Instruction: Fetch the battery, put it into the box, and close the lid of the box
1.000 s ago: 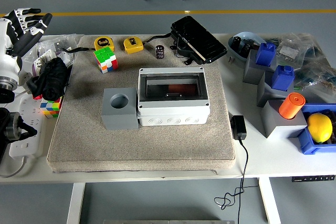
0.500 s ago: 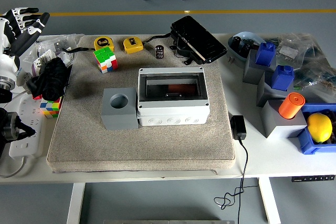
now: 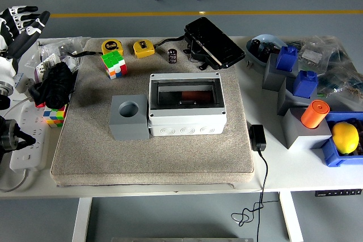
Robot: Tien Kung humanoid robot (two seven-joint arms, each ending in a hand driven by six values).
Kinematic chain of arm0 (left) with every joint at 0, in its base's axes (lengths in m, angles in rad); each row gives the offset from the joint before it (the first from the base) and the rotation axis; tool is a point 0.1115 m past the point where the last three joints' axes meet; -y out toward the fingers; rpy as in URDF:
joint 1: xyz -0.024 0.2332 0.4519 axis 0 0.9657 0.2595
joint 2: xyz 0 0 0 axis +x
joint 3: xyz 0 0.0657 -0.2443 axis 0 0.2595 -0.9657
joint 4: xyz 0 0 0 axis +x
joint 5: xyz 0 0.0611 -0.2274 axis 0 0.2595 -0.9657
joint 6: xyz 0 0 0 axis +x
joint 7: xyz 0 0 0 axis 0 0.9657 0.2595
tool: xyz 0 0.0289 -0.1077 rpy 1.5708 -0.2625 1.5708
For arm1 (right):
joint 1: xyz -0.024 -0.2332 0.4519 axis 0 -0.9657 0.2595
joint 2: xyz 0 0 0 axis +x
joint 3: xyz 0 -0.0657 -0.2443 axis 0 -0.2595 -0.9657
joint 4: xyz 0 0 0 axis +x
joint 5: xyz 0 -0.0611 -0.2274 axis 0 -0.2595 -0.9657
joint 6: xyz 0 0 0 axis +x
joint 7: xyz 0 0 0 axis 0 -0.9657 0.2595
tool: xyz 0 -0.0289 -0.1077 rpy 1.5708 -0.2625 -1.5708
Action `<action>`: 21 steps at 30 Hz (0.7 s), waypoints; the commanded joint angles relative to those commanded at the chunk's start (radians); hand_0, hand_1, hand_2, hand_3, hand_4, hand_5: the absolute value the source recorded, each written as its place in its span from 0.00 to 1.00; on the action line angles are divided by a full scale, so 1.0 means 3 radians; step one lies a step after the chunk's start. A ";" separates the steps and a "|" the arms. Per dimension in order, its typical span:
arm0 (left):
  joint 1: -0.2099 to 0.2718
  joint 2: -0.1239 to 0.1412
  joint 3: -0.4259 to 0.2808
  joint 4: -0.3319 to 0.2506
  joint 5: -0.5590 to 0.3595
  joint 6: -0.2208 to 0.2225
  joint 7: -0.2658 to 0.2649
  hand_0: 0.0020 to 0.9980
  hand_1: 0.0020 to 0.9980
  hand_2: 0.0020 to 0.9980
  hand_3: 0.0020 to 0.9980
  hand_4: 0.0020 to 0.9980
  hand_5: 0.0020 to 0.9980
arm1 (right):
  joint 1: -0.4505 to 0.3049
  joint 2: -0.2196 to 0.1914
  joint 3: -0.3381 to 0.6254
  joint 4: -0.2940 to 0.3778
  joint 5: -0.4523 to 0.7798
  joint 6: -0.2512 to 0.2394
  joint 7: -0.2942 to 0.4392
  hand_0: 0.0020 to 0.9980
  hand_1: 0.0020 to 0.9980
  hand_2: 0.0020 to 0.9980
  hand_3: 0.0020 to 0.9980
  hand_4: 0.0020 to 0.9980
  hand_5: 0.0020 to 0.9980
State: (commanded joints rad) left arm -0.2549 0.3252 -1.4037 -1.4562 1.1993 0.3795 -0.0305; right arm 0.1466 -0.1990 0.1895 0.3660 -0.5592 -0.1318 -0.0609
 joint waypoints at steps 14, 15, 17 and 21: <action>-0.0053 -0.0008 -0.0038 0.0005 -0.0003 -0.0014 0.0021 0.48 0.61 0.57 0.58 0.95 0.48 | 0.0022 -0.0011 -0.0001 -0.0014 0.0000 -0.0015 0.0008 0.62 0.65 0.66 0.54 0.92 0.47; -0.0051 -0.0008 -0.0046 0.0005 -0.0002 -0.0015 0.0022 0.48 0.61 0.57 0.58 0.95 0.48 | 0.0024 -0.0012 -0.0004 -0.0014 0.0000 -0.0016 0.0007 0.62 0.65 0.66 0.54 0.92 0.47; -0.0046 -0.0008 -0.0055 0.0007 0.0001 -0.0017 0.0023 0.48 0.61 0.57 0.58 0.95 0.48 | 0.0027 -0.0013 -0.0004 -0.0013 -0.0003 -0.0018 0.0007 0.62 0.65 0.66 0.54 0.92 0.47; -0.0046 -0.0004 -0.0067 0.0007 0.0002 -0.0021 0.0029 0.48 0.61 0.57 0.58 0.95 0.48 | 0.0026 -0.0015 -0.0009 -0.0016 -0.0002 -0.0021 0.0006 0.62 0.65 0.66 0.54 0.92 0.47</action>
State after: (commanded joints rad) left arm -0.2686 0.3239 -1.4237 -1.4541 1.2000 0.3734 -0.0218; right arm 0.1544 -0.2036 0.1867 0.3612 -0.5599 -0.1381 -0.0590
